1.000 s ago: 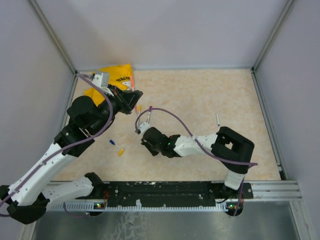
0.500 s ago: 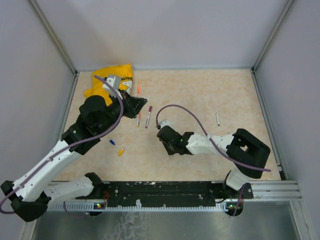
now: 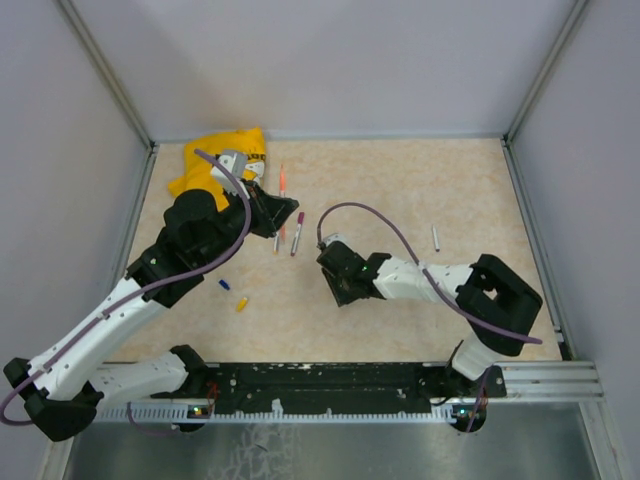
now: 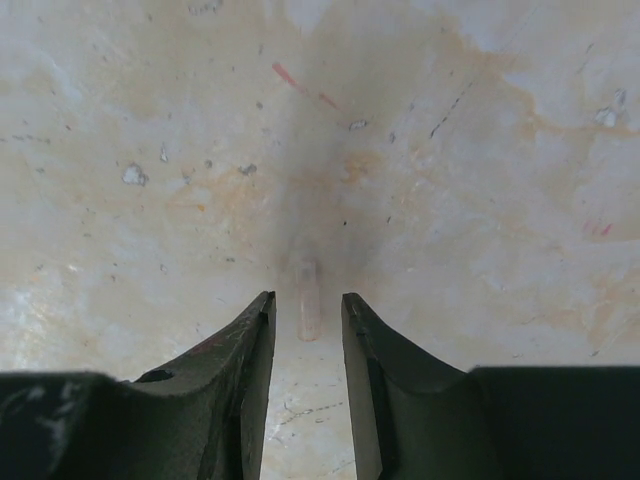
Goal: Insert the pens into the pen caps
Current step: Move the pen cap to the center of the board, then insert the pen cap onto the pen.
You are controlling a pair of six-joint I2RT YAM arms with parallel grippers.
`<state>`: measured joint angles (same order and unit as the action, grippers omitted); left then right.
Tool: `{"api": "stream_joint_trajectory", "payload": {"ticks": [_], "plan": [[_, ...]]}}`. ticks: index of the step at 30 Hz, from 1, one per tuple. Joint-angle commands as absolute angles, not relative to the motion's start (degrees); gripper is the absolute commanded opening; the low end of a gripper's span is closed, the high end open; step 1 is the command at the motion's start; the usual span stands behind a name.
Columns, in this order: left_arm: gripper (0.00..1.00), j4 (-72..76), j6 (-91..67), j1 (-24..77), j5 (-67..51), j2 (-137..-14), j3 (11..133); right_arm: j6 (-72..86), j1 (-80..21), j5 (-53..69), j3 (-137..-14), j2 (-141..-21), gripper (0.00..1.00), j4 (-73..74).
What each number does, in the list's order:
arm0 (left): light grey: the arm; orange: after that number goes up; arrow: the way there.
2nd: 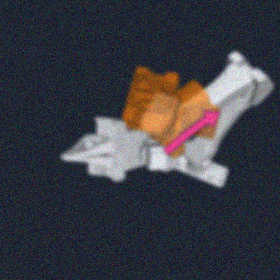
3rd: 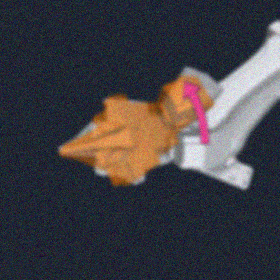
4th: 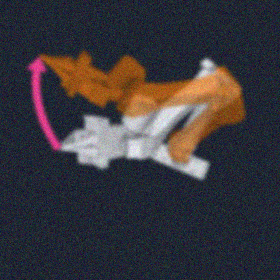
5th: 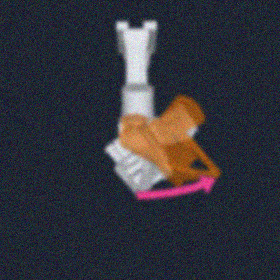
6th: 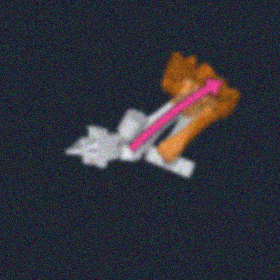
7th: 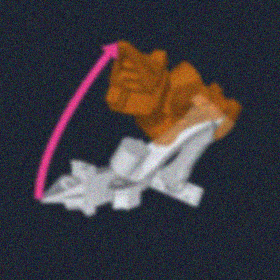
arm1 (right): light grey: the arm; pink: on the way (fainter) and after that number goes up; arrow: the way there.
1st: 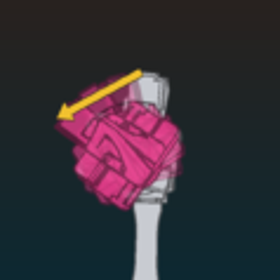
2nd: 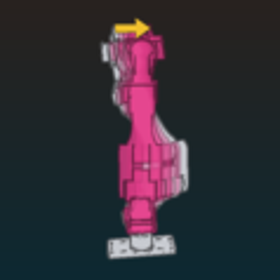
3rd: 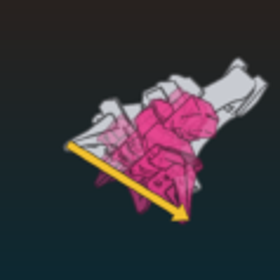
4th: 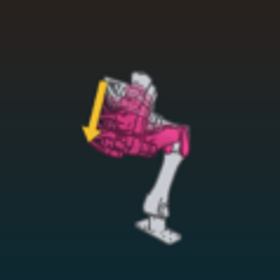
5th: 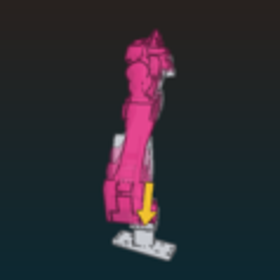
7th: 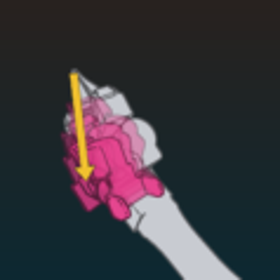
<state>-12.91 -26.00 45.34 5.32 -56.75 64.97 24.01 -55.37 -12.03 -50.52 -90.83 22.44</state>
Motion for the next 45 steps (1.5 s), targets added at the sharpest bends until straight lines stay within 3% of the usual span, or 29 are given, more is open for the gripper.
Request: {"api": "stream_joint_trajectory", "payload": {"ticks": [1, 17, 26, 37, 45], "plan": [[0.00, -12.4, -26.8, 45.3, 5.1, -56.4, 65.1, 21.9, -53.9, -10.3, -56.8, -91.3, 0.34, 24.1], [0.00, -12.7, -27.6, 45.3, 5.1, -56.1, 64.6, 19.4, -53.3, -6.0, -60.2, -96.4, 0.33, 29.6], [0.00, -12.9, -27.7, 45.3, 5.3, -56.1, 64.6, 18.7, -53.4, -6.1, -61.3, -99.0, 0.28, 32.3], [0.00, -13.0, -27.6, 45.3, 5.6, -56.5, 64.5, 18.9, -53.4, -8.0, -61.3, -99.1, 0.10, 32.7], [0.00, -10.3, -25.7, 45.3, 5.1, -57.1, 62.8, 22.7, -49.9, -7.8, -56.9, -86.0, 0.00, 27.8]]}}
